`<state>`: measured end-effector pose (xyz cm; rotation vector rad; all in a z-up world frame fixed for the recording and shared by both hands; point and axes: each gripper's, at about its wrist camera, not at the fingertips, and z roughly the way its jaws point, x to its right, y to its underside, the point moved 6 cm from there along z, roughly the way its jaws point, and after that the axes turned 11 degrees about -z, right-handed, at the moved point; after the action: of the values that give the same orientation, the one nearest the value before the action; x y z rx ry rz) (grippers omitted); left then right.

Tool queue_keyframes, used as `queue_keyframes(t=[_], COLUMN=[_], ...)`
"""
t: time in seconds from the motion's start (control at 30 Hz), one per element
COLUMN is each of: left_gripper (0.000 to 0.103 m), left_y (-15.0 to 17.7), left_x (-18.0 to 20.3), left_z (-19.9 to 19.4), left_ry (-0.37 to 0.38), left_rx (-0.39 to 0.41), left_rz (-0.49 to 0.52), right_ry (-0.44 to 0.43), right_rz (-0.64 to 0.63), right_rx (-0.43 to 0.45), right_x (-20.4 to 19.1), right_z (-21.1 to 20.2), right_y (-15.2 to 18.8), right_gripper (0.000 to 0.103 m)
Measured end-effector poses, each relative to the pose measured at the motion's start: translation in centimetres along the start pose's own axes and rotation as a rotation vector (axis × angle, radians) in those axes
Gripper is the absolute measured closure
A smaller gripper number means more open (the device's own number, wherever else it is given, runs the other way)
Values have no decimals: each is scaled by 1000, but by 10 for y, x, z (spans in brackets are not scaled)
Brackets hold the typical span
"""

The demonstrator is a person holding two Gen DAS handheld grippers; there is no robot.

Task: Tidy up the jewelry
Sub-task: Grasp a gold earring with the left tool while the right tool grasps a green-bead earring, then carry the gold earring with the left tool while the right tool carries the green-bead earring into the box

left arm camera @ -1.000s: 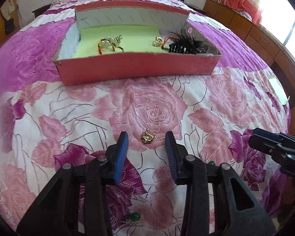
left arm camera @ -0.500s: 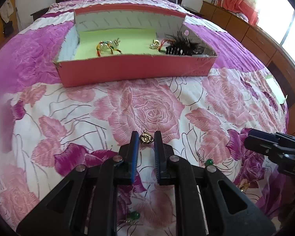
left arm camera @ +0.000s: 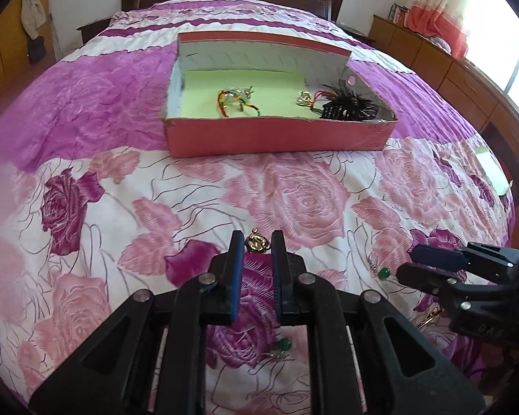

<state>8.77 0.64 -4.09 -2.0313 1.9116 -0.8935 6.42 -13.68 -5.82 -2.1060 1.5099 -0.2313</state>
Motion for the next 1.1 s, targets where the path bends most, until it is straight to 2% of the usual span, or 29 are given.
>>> queue_keyframes(t=[0.2, 0.3, 0.47, 0.77, 1.1], left_gripper=[96, 96, 96, 96, 96], left_y=[3, 4, 5, 5, 0], left_x=[-10, -12, -14, -12, -4], left_z=[1, 2, 3, 3, -9], left_ry=[0, 3, 5, 2, 25], left_rx=[-6, -10, -14, -15, 22], left_rz=[-26, -33, -40, -39, -38], right_ry=[2, 12, 18, -20, -77], right_rz=[-42, -61, -97, -61, 4], right_rx=[-20, -32, -54, -40, 80], right_x=[-15, -19, -25, -20, -10], right_z=[13, 21, 32, 34, 2], right_y=[-3, -3, 0, 3, -7], right_gripper=[67, 73, 91, 91, 92])
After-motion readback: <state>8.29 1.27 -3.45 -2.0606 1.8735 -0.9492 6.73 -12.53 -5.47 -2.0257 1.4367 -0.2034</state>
